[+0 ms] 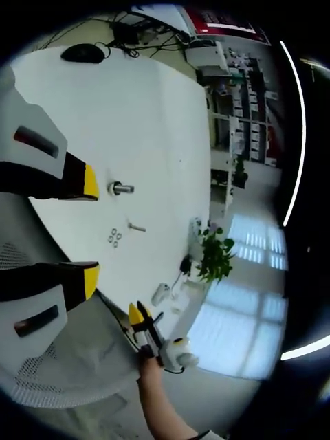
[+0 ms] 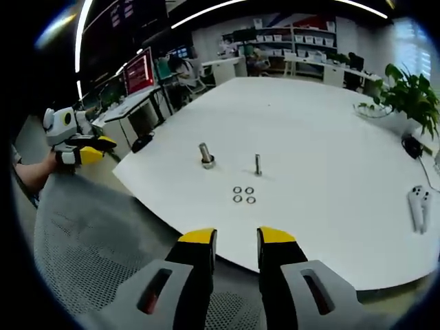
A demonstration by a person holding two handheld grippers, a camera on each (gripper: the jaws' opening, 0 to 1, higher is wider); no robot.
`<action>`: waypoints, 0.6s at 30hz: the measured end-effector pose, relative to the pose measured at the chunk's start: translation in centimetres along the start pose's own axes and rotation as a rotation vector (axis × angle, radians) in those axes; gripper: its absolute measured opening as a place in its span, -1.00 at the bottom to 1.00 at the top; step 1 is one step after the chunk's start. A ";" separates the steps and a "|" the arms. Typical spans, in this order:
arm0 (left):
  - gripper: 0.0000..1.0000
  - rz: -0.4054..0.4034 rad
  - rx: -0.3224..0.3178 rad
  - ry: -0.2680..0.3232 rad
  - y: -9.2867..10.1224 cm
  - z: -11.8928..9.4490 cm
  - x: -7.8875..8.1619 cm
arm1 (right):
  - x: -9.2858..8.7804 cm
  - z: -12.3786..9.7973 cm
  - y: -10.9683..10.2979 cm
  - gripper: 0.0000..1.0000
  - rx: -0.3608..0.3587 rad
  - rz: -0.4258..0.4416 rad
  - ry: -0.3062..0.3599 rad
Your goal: Place the washer onto the threaded stud by aligning its center hole with the stud, sliding it down to the base, and recovering from edge contact or off-axis alignment until the washer reaches the visible bottom stop.
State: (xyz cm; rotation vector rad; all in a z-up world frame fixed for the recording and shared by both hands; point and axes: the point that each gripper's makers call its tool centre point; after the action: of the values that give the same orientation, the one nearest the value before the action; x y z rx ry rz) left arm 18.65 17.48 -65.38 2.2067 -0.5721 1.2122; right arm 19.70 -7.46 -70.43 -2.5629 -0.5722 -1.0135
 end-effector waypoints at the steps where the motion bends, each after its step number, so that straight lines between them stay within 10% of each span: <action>1: -0.34 0.002 -0.001 0.001 0.0 0.0 0.0 | 0.0 0.0 0.0 -0.48 -0.003 0.000 0.002; 18: -0.37 -0.013 0.012 -0.006 -0.4 0.0 -0.2 | -1.0 0.3 -0.6 -0.47 0.019 -0.043 -0.057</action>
State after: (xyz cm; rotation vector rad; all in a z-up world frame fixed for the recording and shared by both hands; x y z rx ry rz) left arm 18.79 17.80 -65.64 2.2218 -0.5532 1.2058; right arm 18.90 -7.09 -71.25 -2.5802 -0.6521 -0.9468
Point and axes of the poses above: the point that each gripper's makers call its tool centre point, and the gripper's own axes: z roughly forward along the fingers, y roughly to its right, x roughly out of its top
